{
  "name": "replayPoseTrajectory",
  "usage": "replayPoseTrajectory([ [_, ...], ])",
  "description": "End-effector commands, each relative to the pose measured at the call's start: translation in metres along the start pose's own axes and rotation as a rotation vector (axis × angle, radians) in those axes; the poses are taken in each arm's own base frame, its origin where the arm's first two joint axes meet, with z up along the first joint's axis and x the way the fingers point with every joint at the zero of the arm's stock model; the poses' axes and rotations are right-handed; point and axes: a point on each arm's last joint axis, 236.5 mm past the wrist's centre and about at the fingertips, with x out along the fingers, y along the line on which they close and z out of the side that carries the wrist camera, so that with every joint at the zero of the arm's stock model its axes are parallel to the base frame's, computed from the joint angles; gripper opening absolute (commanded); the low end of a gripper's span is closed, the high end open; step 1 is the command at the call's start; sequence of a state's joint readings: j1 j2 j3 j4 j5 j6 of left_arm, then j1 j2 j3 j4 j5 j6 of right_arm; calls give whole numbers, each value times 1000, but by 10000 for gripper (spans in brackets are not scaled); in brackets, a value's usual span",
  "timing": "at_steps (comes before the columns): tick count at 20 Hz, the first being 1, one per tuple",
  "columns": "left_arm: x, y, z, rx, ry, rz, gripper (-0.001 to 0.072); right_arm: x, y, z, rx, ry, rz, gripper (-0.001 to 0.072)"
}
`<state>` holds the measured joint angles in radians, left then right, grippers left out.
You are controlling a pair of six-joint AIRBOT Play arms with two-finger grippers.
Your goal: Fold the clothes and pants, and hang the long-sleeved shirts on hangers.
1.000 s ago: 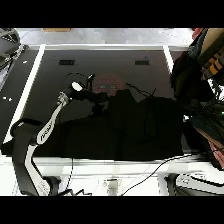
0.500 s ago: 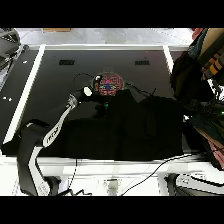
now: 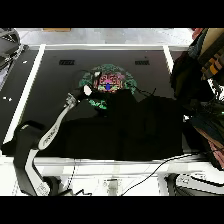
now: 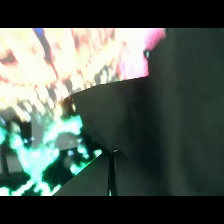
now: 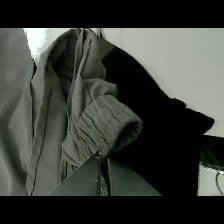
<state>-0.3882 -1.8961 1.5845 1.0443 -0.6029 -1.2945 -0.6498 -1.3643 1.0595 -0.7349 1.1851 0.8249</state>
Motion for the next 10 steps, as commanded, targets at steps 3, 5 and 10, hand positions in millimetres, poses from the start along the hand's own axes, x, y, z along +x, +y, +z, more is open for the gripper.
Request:
replayPoseTrajectory([
  [3,-125,44,105,175,-271,193,6,0,0,7,11,-28,-2,20],
  [5,-187,62,139,210,-384,275,6,1,5,20,25,-81,12,20],
  [10,-307,132,167,226,-514,500,6,19,5,55,43,-205,-87,20],
])
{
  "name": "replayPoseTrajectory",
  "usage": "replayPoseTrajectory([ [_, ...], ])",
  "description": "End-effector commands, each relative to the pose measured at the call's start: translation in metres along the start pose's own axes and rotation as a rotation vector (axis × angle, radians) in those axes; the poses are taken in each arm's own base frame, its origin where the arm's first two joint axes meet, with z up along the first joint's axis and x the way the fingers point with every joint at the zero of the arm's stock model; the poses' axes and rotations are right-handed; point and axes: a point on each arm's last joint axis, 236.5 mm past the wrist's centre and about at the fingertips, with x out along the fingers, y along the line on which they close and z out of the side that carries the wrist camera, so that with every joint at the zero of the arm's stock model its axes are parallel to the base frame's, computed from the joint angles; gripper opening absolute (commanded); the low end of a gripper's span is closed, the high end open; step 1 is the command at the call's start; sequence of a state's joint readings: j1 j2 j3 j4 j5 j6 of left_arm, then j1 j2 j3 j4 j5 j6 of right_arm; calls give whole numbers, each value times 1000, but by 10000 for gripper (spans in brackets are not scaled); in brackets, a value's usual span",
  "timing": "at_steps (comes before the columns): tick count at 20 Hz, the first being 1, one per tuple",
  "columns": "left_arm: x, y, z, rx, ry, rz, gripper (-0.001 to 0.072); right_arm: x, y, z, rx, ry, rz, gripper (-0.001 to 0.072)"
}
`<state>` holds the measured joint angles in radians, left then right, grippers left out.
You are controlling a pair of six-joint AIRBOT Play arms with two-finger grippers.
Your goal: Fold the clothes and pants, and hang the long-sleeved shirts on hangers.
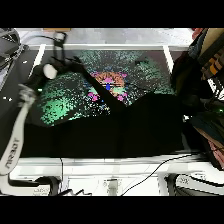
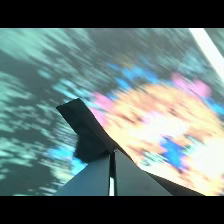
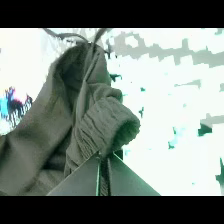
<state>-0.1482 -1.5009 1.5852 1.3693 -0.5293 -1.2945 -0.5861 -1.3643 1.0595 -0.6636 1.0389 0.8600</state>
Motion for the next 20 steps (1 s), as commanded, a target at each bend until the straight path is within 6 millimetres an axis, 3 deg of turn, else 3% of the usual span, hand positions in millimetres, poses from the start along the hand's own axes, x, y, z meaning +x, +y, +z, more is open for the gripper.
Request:
replayPoseTrajectory([
  [1,-48,82,25,25,-53,169,6,13,-6,28,10,-112,-100,20],
  [3,-59,121,-4,-65,44,219,6,20,-10,33,1,-134,-154,20],
  [5,-72,153,-56,-179,219,257,6,25,-12,30,-12,-118,-183,20],
  [8,-89,181,-133,-275,477,288,6,30,-21,20,-29,-77,-219,20],
  [11,-94,201,-179,-337,605,304,7,33,-32,12,-16,-47,-251,20],
  [13,-92,211,-195,-349,639,319,7,33,-36,12,-25,-44,-264,20],
  [15,-97,233,-206,-290,670,389,7,33,-42,15,-36,-58,-286,20],
  [20,-97,256,-172,-225,532,447,7,33,-45,19,-37,-73,-295,20],
])
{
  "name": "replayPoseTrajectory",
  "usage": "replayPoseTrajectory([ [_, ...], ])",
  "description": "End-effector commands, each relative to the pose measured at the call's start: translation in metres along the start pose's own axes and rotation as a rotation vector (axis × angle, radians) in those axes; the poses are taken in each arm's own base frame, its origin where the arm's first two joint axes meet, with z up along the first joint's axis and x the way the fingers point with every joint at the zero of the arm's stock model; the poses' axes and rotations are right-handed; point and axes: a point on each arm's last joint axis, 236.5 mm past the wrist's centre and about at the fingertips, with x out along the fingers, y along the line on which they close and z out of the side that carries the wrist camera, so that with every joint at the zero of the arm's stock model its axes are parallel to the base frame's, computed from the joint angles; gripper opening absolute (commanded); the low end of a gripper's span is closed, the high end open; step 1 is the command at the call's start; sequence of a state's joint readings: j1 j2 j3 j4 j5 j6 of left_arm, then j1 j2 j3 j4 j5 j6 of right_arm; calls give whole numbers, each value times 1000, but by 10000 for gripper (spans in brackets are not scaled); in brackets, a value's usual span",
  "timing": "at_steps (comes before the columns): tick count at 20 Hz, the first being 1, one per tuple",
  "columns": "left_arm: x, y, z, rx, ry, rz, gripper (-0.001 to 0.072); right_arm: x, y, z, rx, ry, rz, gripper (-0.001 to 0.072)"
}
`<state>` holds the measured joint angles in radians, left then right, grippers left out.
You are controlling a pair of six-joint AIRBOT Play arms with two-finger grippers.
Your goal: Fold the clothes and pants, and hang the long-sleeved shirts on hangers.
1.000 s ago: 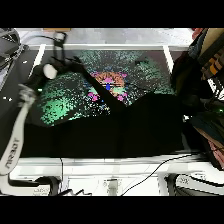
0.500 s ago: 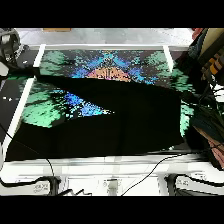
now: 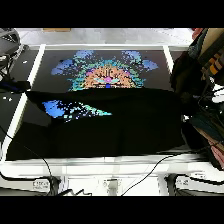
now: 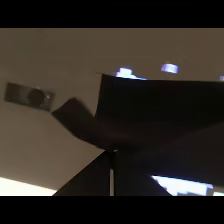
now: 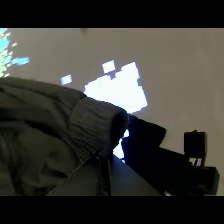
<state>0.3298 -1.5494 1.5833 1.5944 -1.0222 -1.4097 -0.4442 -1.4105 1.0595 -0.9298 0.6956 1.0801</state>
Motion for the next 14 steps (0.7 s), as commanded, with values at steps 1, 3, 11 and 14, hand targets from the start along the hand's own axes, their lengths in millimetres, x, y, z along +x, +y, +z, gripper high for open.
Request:
replayPoseTrajectory([
  [1,-10,14,21,20,-90,45,7,1,-4,2,-4,-9,-14,20],
  [3,-13,13,7,20,-32,38,7,1,-3,1,-5,-3,-11,20],
  [11,49,24,-159,46,432,53,7,-1,-13,-26,-102,114,-48,20],
  [14,65,23,-161,52,415,51,8,-1,-14,-25,-104,110,-52,20],
])
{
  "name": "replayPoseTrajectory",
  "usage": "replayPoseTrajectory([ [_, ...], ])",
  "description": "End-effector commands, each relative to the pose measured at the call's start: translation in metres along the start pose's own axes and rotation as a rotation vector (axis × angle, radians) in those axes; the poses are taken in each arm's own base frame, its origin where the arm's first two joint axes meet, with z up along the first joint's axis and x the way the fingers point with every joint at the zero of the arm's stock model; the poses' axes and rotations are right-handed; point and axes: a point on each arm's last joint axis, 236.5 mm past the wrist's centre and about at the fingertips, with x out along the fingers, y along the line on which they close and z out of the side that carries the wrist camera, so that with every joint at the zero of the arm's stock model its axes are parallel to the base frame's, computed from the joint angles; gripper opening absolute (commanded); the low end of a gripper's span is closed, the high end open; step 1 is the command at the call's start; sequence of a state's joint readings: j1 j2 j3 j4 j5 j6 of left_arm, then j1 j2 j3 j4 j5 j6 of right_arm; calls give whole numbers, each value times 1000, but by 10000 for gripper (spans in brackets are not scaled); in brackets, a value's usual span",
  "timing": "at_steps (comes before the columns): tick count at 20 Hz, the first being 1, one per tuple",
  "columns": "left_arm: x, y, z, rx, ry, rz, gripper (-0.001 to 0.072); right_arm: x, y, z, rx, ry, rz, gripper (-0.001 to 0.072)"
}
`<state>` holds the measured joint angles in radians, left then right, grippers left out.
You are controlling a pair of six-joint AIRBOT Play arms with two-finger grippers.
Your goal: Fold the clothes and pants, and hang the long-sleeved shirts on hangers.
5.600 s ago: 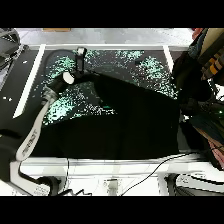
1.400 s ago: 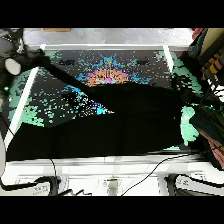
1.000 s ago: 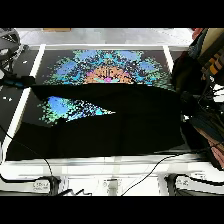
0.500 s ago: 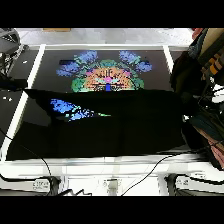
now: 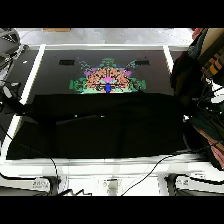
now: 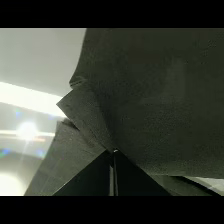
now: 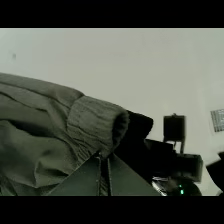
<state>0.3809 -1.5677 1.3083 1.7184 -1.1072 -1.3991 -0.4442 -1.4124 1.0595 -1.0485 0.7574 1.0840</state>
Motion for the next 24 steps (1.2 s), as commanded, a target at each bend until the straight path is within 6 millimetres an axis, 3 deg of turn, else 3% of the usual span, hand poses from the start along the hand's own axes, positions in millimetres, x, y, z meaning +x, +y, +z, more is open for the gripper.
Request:
replayPoseTrajectory([
  [1,20,0,0,-2,-19,7,8,0,-3,-4,-20,17,-12,20],
  [7,0,2,88,-166,-400,-16,8,0,-5,1,-17,-4,-20,20],
  [11,-20,4,126,-215,-581,-35,8,0,-8,8,-16,-32,-33,20],
  [16,-21,5,144,-214,-664,-26,8,0,-7,10,-7,-44,-31,20],
  [21,-13,-12,151,-187,-675,-40,9,1,-4,17,-2,-70,-30,20],
  [22,-11,-13,147,-186,-656,-42,9,1,-4,17,-1,-70,-29,20],
  [24,7,-20,118,-154,-507,-46,8,1,-3,15,-2,-63,-26,20],
])
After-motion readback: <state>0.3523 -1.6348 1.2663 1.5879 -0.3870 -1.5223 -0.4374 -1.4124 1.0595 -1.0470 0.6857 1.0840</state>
